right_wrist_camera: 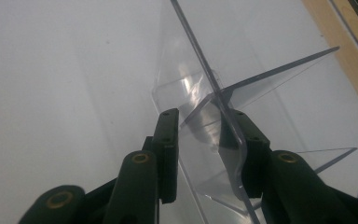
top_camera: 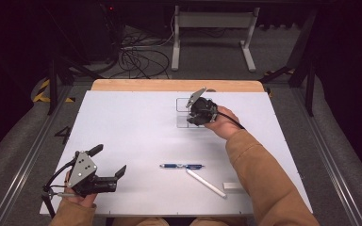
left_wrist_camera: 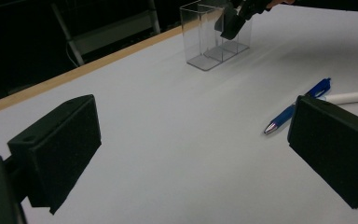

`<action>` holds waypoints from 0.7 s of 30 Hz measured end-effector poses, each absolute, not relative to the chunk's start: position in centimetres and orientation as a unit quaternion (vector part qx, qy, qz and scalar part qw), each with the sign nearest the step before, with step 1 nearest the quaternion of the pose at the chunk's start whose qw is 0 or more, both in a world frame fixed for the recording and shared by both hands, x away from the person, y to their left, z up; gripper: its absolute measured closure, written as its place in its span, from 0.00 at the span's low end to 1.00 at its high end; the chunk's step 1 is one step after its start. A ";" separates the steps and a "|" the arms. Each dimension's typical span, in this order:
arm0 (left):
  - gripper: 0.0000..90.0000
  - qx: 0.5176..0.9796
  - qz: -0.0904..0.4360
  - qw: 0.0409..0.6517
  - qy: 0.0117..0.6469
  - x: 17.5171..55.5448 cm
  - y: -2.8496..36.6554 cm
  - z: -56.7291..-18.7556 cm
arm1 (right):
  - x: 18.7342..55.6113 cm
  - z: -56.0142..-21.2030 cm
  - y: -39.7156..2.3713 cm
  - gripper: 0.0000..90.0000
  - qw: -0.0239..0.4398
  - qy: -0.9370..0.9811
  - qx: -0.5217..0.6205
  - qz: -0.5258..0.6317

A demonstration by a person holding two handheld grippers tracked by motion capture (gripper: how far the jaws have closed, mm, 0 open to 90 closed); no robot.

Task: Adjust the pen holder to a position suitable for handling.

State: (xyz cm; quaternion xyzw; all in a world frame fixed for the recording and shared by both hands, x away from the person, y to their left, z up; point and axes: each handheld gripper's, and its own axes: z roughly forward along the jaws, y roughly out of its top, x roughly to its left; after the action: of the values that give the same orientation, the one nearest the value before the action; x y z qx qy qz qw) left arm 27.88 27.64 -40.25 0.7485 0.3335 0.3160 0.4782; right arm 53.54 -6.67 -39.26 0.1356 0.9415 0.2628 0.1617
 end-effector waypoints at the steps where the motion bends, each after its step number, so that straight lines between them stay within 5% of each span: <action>1: 0.04 0.748 0.316 0.479 0.334 27.9 27.6 -40.3 | 53.5 -39.3 -6.7 0.75 0.162 0.941 0.136 0.263; 12: 0.04 0.749 0.313 0.479 0.334 27.9 27.6 -40.3 | 53.3 -38.8 -7.0 0.85 0.150 0.943 0.117 0.273; 16: 0.04 0.748 0.312 0.480 0.336 27.9 27.6 -40.3 | 52.9 -38.3 -6.9 0.95 0.155 0.945 0.092 0.272; 21: 0.04 0.748 0.313 0.480 0.335 27.9 27.6 -40.3 | 52.4 -37.4 -6.8 0.95 0.147 0.946 0.082 0.277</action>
State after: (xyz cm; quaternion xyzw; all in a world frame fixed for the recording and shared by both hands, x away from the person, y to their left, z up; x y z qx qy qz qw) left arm 27.90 27.59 -40.27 0.7482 0.3345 0.3130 0.4798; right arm 52.37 -6.77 -37.37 0.0820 0.9461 0.2768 0.1466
